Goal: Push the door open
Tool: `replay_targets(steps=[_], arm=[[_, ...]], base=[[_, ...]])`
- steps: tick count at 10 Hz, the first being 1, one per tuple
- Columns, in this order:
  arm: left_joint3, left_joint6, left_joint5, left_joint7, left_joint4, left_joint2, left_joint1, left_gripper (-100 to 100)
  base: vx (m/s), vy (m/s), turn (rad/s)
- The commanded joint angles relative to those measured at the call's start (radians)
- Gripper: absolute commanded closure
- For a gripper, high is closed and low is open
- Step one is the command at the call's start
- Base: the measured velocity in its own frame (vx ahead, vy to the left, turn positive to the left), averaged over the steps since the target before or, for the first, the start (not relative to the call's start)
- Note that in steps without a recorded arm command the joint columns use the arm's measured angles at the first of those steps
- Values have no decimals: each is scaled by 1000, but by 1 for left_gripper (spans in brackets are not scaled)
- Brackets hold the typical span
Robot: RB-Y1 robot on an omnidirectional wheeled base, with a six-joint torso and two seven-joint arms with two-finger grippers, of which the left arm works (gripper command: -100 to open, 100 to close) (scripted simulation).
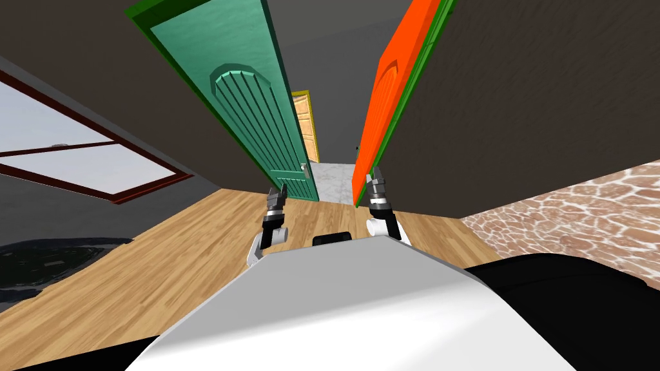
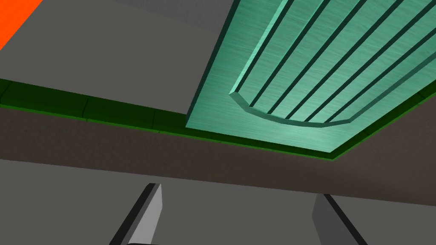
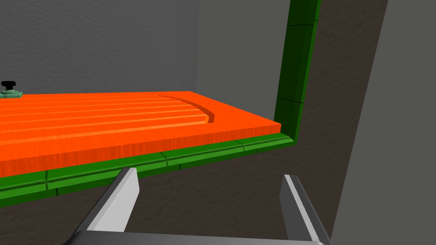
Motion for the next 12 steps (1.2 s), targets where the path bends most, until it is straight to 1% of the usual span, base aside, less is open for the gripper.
replay_targets(steps=[1,2,3,4,5,6,7,8,9,10,11,12], arm=[[8,-7,-14,-50,41,11,-16,-100],[8,-7,-14,-69,41,11,-16,-100],[12,-10,-24,-103,67,18,-27,-100],[12,-10,-24,-110,67,18,-27,-100],[16,-13,-33,-150,92,24,-37,-100],[21,-15,-43,-176,117,31,-47,-100],[21,-15,-43,-193,117,31,-47,-100],[25,-18,-53,-227,142,38,-58,-100],[25,-18,-53,-234,142,38,-58,-100],[30,-21,-63,-275,168,45,-69,-100],[34,-24,-73,-299,194,51,-79,-100],[34,-24,-73,-318,194,51,-79,-100]], base=[[67,31,-72],[51,24,-34],[55,18,-52],[43,17,-33],[48,14,-67],[62,34,-67],[46,26,-36],[50,14,-63],[41,17,-25],[54,19,-55],[69,27,-91],[52,26,-29]])
